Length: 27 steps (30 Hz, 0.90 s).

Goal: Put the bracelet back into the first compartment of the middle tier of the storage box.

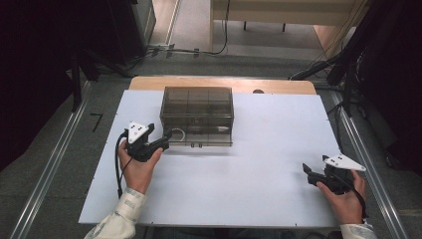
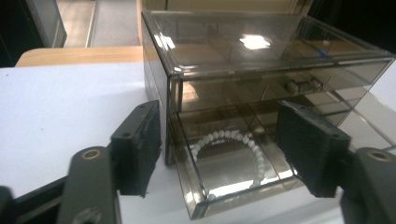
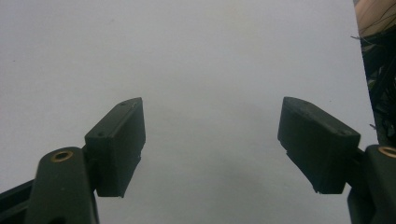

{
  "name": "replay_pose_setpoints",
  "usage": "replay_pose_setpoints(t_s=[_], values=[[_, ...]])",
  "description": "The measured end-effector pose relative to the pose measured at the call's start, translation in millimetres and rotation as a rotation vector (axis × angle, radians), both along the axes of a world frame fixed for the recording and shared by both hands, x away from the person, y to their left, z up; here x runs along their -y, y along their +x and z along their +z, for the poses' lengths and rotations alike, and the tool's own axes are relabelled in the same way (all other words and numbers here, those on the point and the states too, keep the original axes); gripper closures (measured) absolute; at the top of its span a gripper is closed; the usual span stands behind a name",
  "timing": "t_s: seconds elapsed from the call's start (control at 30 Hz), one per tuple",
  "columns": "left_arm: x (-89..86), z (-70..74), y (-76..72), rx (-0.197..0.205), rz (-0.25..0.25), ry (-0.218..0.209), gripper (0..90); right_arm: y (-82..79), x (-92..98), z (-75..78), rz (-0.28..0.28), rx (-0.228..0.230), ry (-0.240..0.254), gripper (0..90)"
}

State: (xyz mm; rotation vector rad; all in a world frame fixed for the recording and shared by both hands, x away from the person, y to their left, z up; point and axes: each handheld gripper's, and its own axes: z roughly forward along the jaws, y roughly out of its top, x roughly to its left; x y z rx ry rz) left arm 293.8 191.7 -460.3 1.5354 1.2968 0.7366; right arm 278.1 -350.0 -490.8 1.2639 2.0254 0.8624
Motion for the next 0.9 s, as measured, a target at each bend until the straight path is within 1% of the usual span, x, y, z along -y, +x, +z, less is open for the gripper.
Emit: replay_pose_setpoints(t_s=[0.07, 0.13, 0.17, 0.27, 0.37, 0.57, 0.63, 0.67, 0.77, 0.9], values=[[-0.4, -1.2, -2.1, -0.021, -0.008, 0.009, 28.1, 0.0, 0.0, 0.0, 0.0, -0.002, -0.001, 21.7], [-1.1, -2.0, -3.9, -0.031, -0.013, 0.018, 25.9, -0.1, 0.2, 0.0, 0.0, -0.001, 0.001, 21.7], [-1.9, -2.5, -5.4, -0.034, -0.014, 0.016, 25.2, 0.0, 0.4, 0.0, 0.001, 0.001, -0.001, 21.7], [-4.2, -2.7, -8.7, -0.037, -0.008, 0.01, 24.8, -0.1, 0.7, 0.0, 0.0, -0.001, -0.001, 21.7], [-6.5, -2.8, -10.9, -0.03, -0.005, 0.007, 23.2, 0.0, 0.5, 0.1, 0.001, 0.001, 0.001, 21.7], [-8.3, -3.7, -14.1, -0.056, -0.012, 0.02, 19.0, 0.2, 0.3, 0.0, 0.002, -0.003, 0.002, 21.6], [-8.9, -5.4, -16.6, -0.055, -0.013, 0.014, 18.4, 0.1, 0.4, -0.1, 0.001, -0.002, 0.002, 21.6], [-9.5, -6.3, -17.7, -0.06, -0.014, 0.021, 18.4, 0.0, 0.4, 0.0, 0.0, -0.004, 0.002, 21.6], [-10.9, -8.0, -20.9, -0.069, -0.013, 0.02, 18.4, 0.0, 0.6, 0.1, 0.001, -0.004, 0.002, 21.5], [-13.5, -8.8, -25.8, -0.069, -0.011, 0.024, 18.0, 0.1, 0.5, 0.0, 0.003, -0.003, 0.002, 21.4]])
